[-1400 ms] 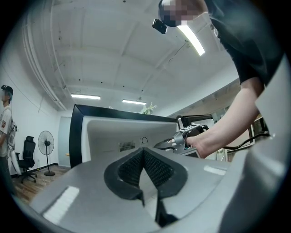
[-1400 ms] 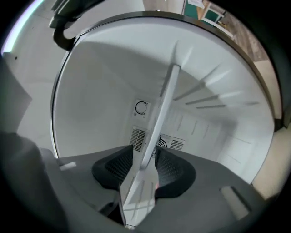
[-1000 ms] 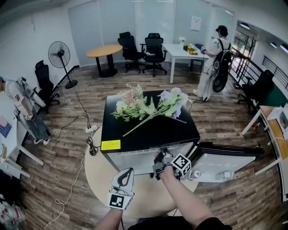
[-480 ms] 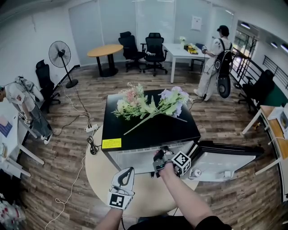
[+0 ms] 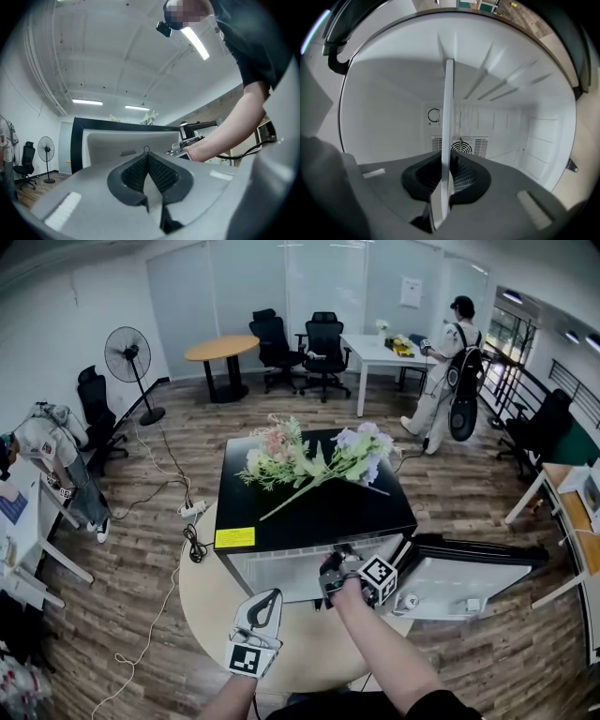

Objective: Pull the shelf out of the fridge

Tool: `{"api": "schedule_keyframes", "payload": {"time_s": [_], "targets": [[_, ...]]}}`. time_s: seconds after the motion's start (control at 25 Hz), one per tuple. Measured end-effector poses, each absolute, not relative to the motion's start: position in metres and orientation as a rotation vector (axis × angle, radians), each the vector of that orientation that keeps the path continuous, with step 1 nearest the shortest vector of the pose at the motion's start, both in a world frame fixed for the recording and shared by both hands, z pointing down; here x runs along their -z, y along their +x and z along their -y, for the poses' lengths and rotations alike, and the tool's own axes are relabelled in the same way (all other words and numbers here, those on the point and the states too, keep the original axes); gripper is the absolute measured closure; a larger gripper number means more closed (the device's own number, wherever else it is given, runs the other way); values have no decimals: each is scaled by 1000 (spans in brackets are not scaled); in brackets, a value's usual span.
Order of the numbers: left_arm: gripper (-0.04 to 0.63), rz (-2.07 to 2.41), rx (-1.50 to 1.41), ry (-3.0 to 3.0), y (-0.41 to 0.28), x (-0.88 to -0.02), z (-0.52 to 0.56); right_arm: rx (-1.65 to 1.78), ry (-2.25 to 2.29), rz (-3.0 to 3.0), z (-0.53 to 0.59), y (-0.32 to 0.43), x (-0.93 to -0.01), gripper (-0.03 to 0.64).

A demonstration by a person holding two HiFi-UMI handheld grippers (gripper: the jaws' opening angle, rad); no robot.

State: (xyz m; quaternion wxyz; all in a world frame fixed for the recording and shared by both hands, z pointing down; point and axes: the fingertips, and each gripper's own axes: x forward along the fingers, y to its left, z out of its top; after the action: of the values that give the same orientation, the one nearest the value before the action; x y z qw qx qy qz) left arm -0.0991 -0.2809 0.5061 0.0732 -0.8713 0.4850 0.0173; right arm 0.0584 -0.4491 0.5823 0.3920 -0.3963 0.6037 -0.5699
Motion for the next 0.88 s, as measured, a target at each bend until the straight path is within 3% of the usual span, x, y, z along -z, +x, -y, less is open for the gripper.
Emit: {"api": "schedule_keyframes", "payload": {"time_s": [0.88], "targets": [[595, -1512, -75, -2582, -102, -499, 270, 1470, -1015, -1524, 434, 58, -580, 584]]}}
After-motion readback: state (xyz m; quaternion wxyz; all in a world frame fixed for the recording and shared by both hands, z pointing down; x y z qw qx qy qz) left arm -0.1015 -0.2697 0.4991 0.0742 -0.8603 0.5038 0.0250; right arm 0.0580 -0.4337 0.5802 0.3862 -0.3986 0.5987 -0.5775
